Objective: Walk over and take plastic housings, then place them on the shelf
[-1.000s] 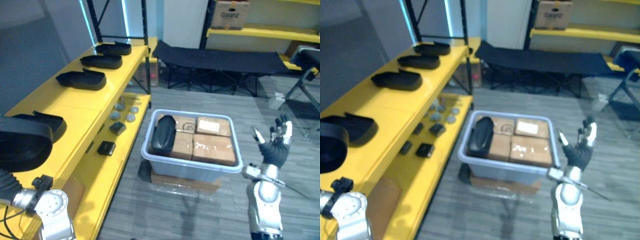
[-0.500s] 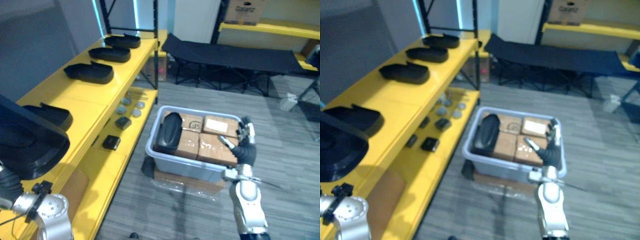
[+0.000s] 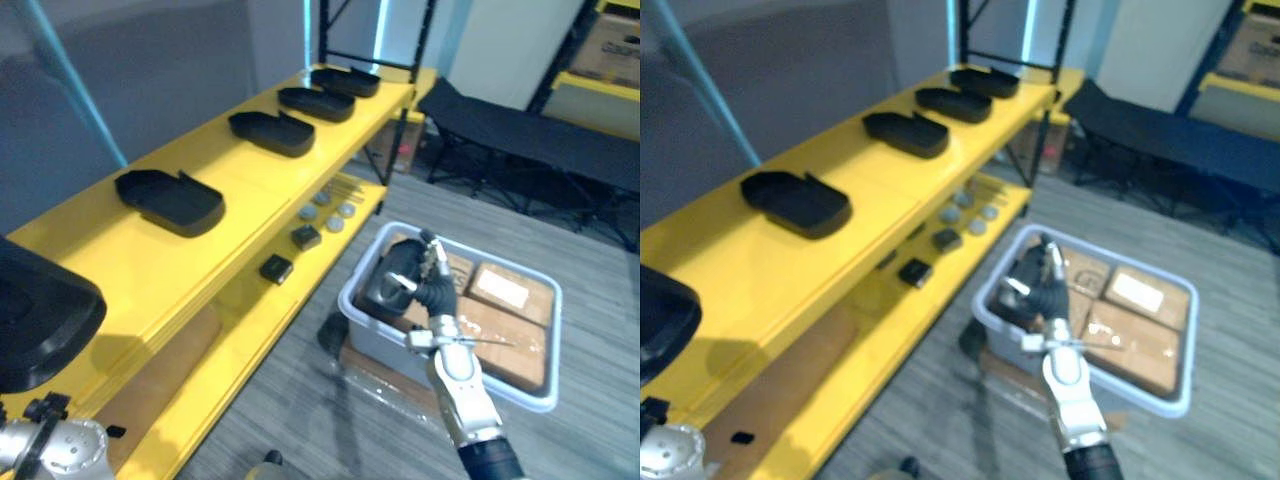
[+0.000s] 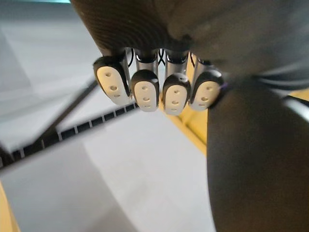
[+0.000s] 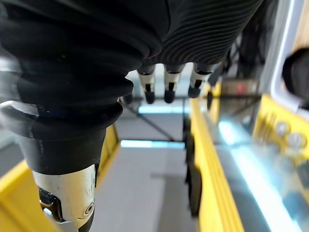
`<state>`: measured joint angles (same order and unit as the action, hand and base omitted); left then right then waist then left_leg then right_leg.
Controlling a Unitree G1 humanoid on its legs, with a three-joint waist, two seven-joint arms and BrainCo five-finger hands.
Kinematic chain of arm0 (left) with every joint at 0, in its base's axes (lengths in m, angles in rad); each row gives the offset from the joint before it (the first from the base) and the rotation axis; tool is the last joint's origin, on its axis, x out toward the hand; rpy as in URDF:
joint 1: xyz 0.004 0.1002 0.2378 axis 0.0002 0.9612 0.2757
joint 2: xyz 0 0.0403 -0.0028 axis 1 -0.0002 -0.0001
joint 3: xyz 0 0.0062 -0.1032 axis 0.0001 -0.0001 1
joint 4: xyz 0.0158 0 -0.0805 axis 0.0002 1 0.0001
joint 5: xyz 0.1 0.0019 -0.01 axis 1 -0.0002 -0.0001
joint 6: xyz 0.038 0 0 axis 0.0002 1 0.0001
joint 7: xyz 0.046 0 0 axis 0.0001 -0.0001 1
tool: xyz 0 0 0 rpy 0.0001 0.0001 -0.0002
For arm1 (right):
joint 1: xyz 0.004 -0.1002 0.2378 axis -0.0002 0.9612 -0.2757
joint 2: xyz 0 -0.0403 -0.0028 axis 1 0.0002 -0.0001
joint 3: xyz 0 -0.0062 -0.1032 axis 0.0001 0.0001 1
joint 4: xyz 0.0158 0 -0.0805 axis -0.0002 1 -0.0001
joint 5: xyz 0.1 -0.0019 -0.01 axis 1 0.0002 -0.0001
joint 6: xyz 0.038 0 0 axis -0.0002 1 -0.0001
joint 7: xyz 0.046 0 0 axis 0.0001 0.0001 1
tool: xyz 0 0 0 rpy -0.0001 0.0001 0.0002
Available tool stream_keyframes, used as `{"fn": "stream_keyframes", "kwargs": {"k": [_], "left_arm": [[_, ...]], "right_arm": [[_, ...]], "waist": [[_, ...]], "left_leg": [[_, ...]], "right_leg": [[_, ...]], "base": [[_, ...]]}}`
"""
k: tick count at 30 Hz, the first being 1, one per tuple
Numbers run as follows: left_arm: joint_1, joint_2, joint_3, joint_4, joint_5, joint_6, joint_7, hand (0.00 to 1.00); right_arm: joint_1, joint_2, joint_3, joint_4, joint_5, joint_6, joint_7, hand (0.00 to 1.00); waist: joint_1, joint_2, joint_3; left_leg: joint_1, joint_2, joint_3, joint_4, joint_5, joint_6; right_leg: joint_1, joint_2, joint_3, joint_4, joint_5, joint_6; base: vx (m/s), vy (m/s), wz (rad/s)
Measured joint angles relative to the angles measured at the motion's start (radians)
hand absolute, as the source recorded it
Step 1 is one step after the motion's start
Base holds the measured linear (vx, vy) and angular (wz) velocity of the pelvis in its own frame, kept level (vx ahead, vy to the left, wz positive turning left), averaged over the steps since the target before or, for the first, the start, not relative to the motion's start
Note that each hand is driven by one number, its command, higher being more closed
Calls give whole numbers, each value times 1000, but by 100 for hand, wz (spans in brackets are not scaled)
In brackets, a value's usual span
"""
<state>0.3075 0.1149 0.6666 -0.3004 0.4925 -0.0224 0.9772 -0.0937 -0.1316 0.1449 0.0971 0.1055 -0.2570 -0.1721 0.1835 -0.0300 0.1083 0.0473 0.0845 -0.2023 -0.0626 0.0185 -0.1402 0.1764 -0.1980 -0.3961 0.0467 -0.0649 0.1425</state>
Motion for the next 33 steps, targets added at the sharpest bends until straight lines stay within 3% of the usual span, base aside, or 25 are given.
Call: {"fn": "stream_keyframes", "kwargs": {"k": [4,13,19,24,26,27,28,33], "left_arm": [[16,-6,0,-4,0,-19,0,100],[7,-7,-20,-15,-1,-63,-22,100],[10,-6,-60,-16,0,-87,-41,100],[5,30,-64,-17,17,-109,-43,100],[4,71,-75,-18,17,-109,-43,100],[-3,100,-95,-18,17,-109,-45,100],[-9,108,-100,-18,17,-108,-45,100],[-83,191,-110,-12,15,-96,-48,100]], "right_arm": [[-17,-31,7,11,0,0,7,0],[-12,-41,1,15,9,0,21,0],[-7,-42,-10,15,8,0,21,0],[39,-41,-36,15,2,0,16,0],[54,-39,-37,15,0,-2,17,0],[59,-32,-42,15,0,-3,18,0],[61,-26,-46,15,-1,-4,18,0],[92,-6,-69,13,-2,-18,30,0]], "waist": [[24,6,2],[19,4,1],[18,4,1],[-3,-4,6],[-4,-11,8],[-5,-12,9],[-5,-11,11],[-27,-9,24]], "left_leg": [[-15,1,-28,4,4,-6],[-52,-20,-117,-22,43,-4],[-64,-47,-88,-23,49,23],[-54,-52,-29,-20,59,36],[-47,-53,-31,-17,61,48],[-47,-53,-32,-1,54,59],[-48,-52,-32,6,51,63],[-47,-43,-52,47,16,89]], "right_leg": [[3,6,-22,2,-5,-3],[20,-7,-127,36,-39,-4],[18,-49,-127,80,-44,-8],[-33,-111,-86,267,-41,-16],[-75,-125,-36,357,-21,-45],[-129,-134,15,448,12,-93],[-149,-135,37,481,31,-112],[-247,-116,181,642,235,-135]], "base": [[-13,-21,22],[-1,-5,33],[15,68,20],[2,140,26],[-33,161,6],[-41,161,2],[-55,198,1],[-65,149,9]]}}
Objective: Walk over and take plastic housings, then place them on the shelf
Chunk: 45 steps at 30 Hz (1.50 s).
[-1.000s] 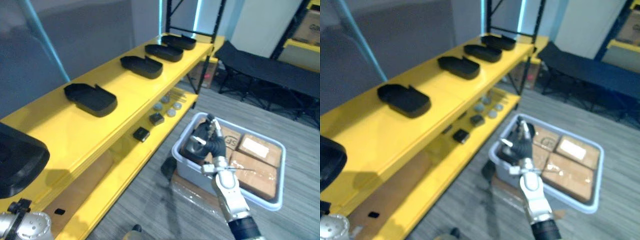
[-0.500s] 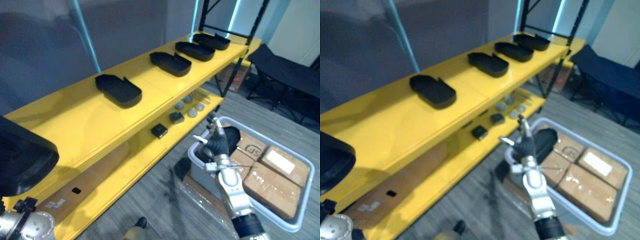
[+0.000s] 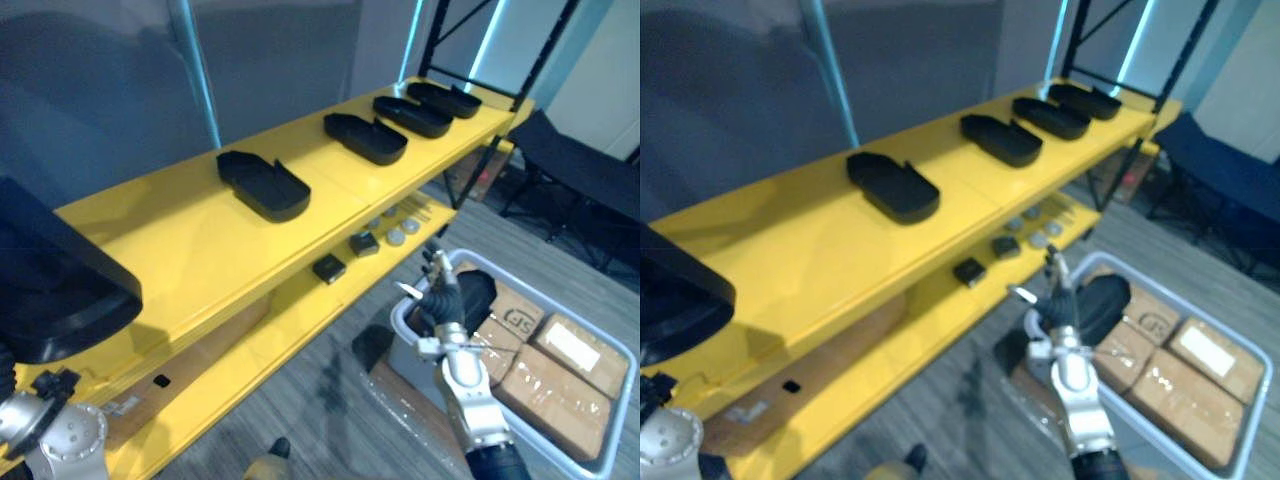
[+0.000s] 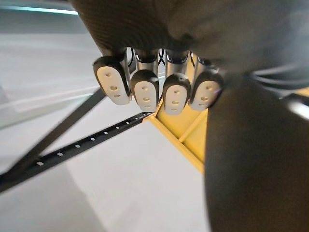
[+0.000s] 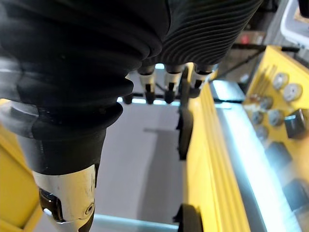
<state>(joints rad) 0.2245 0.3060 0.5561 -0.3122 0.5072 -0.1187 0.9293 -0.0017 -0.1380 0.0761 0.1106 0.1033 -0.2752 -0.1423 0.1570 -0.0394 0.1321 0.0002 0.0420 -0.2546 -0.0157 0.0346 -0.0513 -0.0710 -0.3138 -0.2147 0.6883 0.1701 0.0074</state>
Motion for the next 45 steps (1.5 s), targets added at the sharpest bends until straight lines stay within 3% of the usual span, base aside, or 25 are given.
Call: {"fn": "stream_keyframes", "kwargs": {"k": [1,2,3,5,7,8,11,14,16,18,23,25,30,35,42,45], "left_arm": [[-38,16,-27,14,-1,12,0,100],[-81,17,-60,33,-10,22,0,100],[-101,17,-76,40,-20,25,0,100],[-159,-8,-112,76,-32,30,-2,100],[-157,-29,-128,78,-35,34,-3,100],[-155,-41,-128,80,-29,32,-5,100],[-121,-89,-145,54,-17,30,-9,100],[-114,-89,-146,7,-17,34,-9,100],[-114,-89,-153,-8,-17,34,-9,100],[-109,-89,-182,-9,-16,34,-15,100],[-104,-85,-227,-1,0,35,-120,100],[-106,-50,-246,30,0,37,-193,100],[-126,39,-287,146,-47,63,-338,100],[-238,129,-330,323,-118,144,-489,100],[-467,304,-419,677,-191,220,-590,100],[-558,326,-422,787,-226,250,-627,100]], "right_arm": [[3,0,-28,0,-1,-14,11,0],[7,-2,-59,-10,-1,-20,14,0],[11,-3,-76,-22,-1,-24,13,0],[41,-6,-131,-74,2,-27,14,0],[66,-8,-138,-106,2,-27,12,0],[63,-17,-138,-107,2,-28,14,0],[26,-91,-146,-99,10,-33,11,0],[-15,-105,-146,-99,10,-34,10,0],[-14,-104,-146,-99,11,-34,14,0],[6,-97,-164,-99,12,-35,28,0],[29,-89,-220,-100,10,-69,13,0],[37,-86,-222,-102,29,-70,-9,0],[44,-85,-223,-127,42,-66,-9,0],[80,-87,-246,-133,51,-42,18,0],[125,-122,-252,-132,81,-32,50,0],[135,-141,-251,-132,84,-30,72,0]], "waist": [[-19,17,10],[-47,34,13],[-59,36,14],[-86,33,15],[-93,11,18],[-95,-19,13],[-84,52,15],[-76,81,-3],[-77,83,-4],[-88,69,-6],[-118,56,-12],[-144,52,-16],[-151,50,-19],[-184,57,-22],[-229,76,-33],[-235,76,-33]], "left_leg": [[-8,10,-40,25,-12,6],[-40,18,-84,50,-19,13],[-59,16,-103,62,-21,13],[-105,-12,-160,85,-24,8],[-104,-49,-175,77,-30,-5],[-93,-75,-160,63,-29,-22],[-73,7,-96,49,-8,-74],[-70,40,-71,20,7,-96],[-70,43,-47,19,10,-98],[-71,37,-29,15,14,-92],[-55,22,23,-60,49,-60],[-46,31,123,-62,54,-50],[-33,24,178,-69,63,-44],[-20,31,217,-70,74,-55],[-18,48,276,-70,77,-58],[-16,52,297,-69,77,-59]], "right_leg": [[-35,43,67,29,-115,4],[-35,113,140,-55,-261,32],[-30,142,178,-118,-290,44],[0,211,312,-393,-325,80],[42,208,320,-489,-325,78],[78,193,302,-517,-322,110],[112,232,221,-540,-316,90],[126,260,194,-546,-306,83],[132,261,183,-548,-306,83],[147,254,155,-561,-307,82],[153,218,128,-559,-319,85],[176,197,108,-557,-323,92],[161,186,124,-548,-324,93],[147,193,160,-543,-324,93],[109,205,221,-535,-313,100],[97,208,245,-532,-309,100]], "base": [[-176,145,66],[-216,142,83],[-274,90,88],[-252,-38,79],[-77,-237,68],[31,-295,66],[108,-259,44],[160,-135,19],[100,-50,14],[82,-25,23],[33,55,19],[7,82,20],[-19,28,-14],[-25,-12,-22],[-28,-17,-25],[-11,1,-21]]}}
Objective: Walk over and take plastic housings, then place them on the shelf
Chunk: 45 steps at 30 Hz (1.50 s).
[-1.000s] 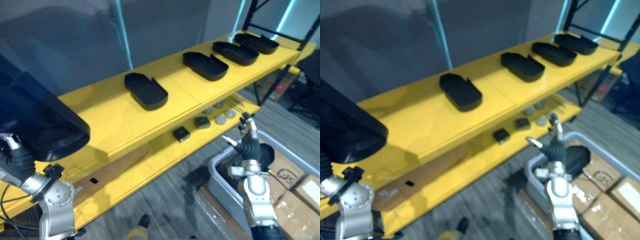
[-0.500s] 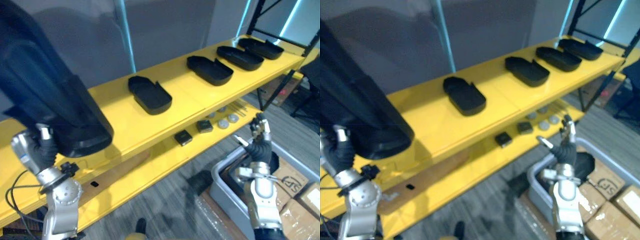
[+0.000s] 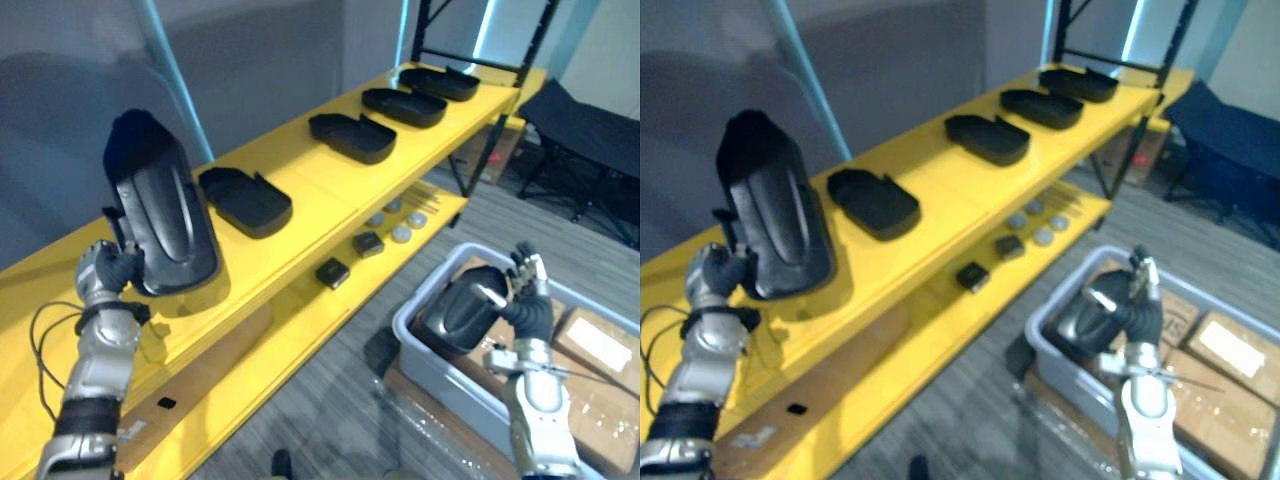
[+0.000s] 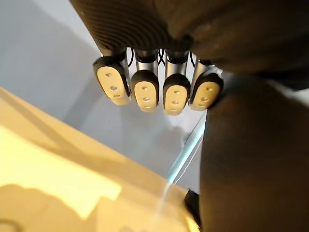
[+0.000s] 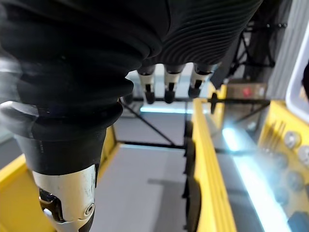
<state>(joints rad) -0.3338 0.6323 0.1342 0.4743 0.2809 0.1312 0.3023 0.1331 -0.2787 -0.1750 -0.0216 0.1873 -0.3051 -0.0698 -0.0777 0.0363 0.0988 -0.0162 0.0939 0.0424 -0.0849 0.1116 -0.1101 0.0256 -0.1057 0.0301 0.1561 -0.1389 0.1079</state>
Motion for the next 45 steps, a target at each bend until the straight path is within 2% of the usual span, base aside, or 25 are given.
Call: {"fn": "stream_keyframes", "kwargs": {"k": [4,6,8,9,11,14,18,22,27,35,45], "left_arm": [[-62,26,-1,104,-3,61,-33,100],[-97,34,-1,154,-2,107,-51,100],[-121,38,-1,189,1,174,-75,100],[-126,38,-1,198,1,187,-79,100],[-150,42,-1,240,0,244,-91,100],[-160,58,0,276,0,305,-119,100],[-180,67,4,316,1,358,-131,100],[-181,67,18,339,2,383,-132,100],[-181,67,31,372,12,419,-133,100],[-179,68,90,401,54,424,-182,100],[-166,94,90,421,132,411,-239,100]], "right_arm": [[-1,-1,9,1,9,6,12,0],[0,-8,9,5,15,6,25,0],[-1,-15,10,8,16,7,37,0],[-1,-17,10,8,16,7,41,0],[-1,-30,11,8,17,8,50,0],[1,-32,15,8,17,9,51,0],[0,-34,32,8,17,10,51,0],[0,-34,33,8,17,30,53,0],[0,-34,45,7,17,30,57,0],[1,-34,61,8,17,30,68,0],[1,-35,89,8,17,30,67,0]], "waist": [[-21,0,0],[-27,2,1],[-44,2,1],[-45,2,1],[-47,7,5],[-67,14,10],[-71,19,24],[-73,21,43],[-74,18,50],[-74,15,75],[-73,13,78]], "left_leg": [[-1,4,17,4,1,-1],[-2,3,25,4,1,-1],[-2,3,29,4,1,-1],[-3,3,34,4,1,-1],[-3,3,52,4,1,-1],[-3,2,53,4,1,-1],[-3,2,55,4,1,-1],[-3,1,55,4,1,-1],[-4,1,55,4,2,-2],[-4,0,52,4,2,-2],[-3,1,50,4,2,-3]], "right_leg": [[-20,4,20,16,0,0],[-31,4,29,23,0,0],[-38,3,34,29,-1,0],[-43,4,39,33,-1,1],[-61,5,57,47,-3,2],[-65,4,59,54,-5,4],[-79,4,61,71,-17,4],[-83,3,61,78,-22,5],[-84,3,62,85,-23,5],[-85,2,59,85,-27,5],[-80,2,55,89,-28,4]], "base": [[-10,1,-14],[-19,7,-13],[-26,13,-6],[-28,10,-18],[-27,9,-21],[-6,2,-3],[0,0,0],[0,0,0],[15,-1,0],[-4,-1,0],[0,0,0]]}}
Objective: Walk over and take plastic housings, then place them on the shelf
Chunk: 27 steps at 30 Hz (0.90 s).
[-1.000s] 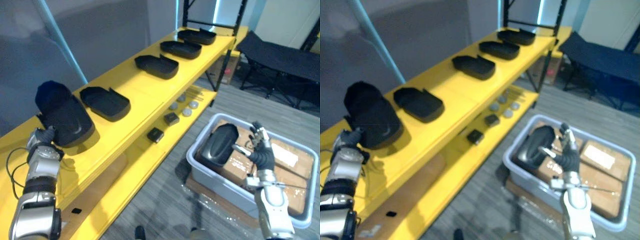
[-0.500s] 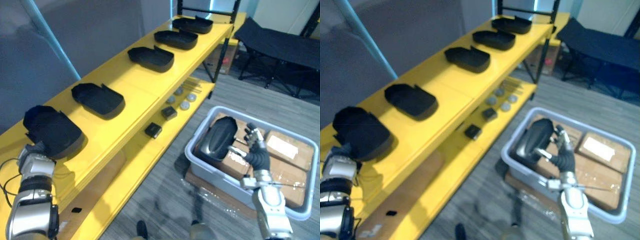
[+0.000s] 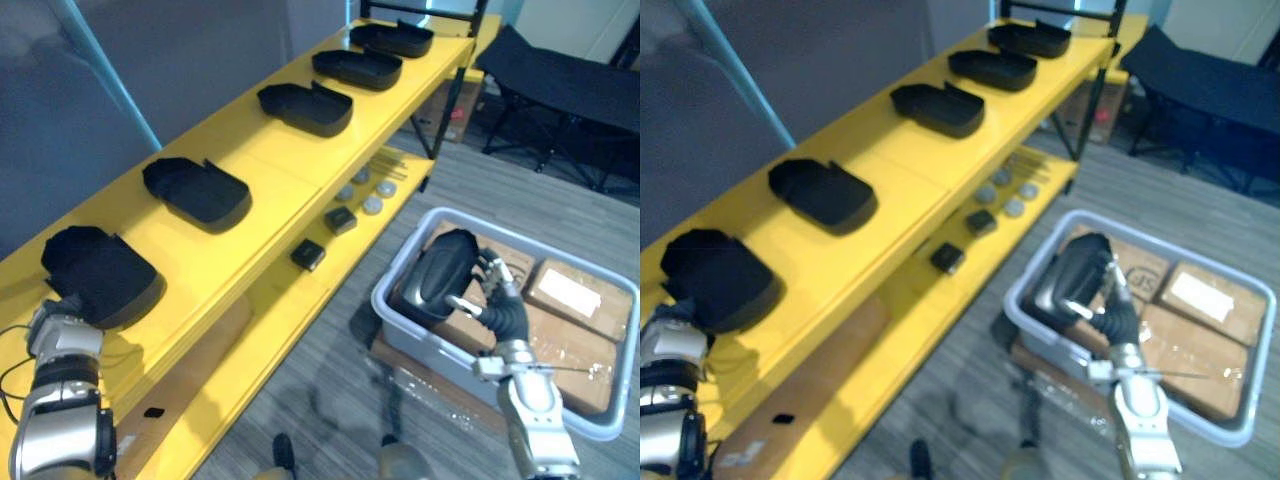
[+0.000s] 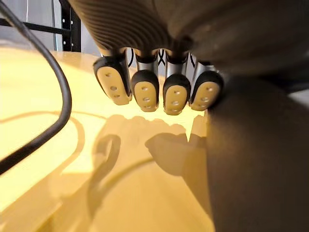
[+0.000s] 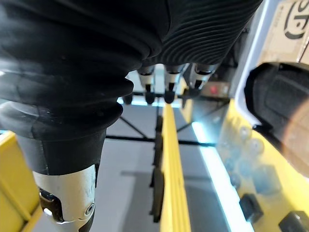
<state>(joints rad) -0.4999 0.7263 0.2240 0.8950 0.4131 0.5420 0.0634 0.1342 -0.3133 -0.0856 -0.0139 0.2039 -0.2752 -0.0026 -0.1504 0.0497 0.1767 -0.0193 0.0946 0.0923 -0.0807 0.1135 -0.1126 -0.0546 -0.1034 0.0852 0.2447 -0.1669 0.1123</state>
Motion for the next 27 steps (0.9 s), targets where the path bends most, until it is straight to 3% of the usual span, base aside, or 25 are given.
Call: {"fn": "stream_keyframes", "kwargs": {"k": [8,18,19,27], "left_arm": [[55,19,0,0,28,-35,-6,100],[72,19,0,0,-21,-54,54,100],[72,19,0,1,-23,-54,63,0],[93,14,8,1,-107,-85,169,0]], "right_arm": [[1,-2,1,2,0,0,1,0],[1,-5,5,27,0,0,1,0],[1,-6,5,27,0,0,1,0],[1,-9,2,27,0,0,8,0]], "waist": [[2,0,0],[3,0,0],[3,0,0],[0,0,0]], "left_leg": [[2,0,-1,0,0,0],[2,0,-1,0,0,0],[2,0,-1,0,0,0],[4,0,-2,0,0,0]], "right_leg": [[3,0,-2,-9,0,0],[4,0,-2,-11,0,0],[4,-1,-2,-11,0,0],[7,-1,-2,-13,1,1]], "base": [[0,0,0],[0,0,0],[0,0,0],[0,0,0]]}}
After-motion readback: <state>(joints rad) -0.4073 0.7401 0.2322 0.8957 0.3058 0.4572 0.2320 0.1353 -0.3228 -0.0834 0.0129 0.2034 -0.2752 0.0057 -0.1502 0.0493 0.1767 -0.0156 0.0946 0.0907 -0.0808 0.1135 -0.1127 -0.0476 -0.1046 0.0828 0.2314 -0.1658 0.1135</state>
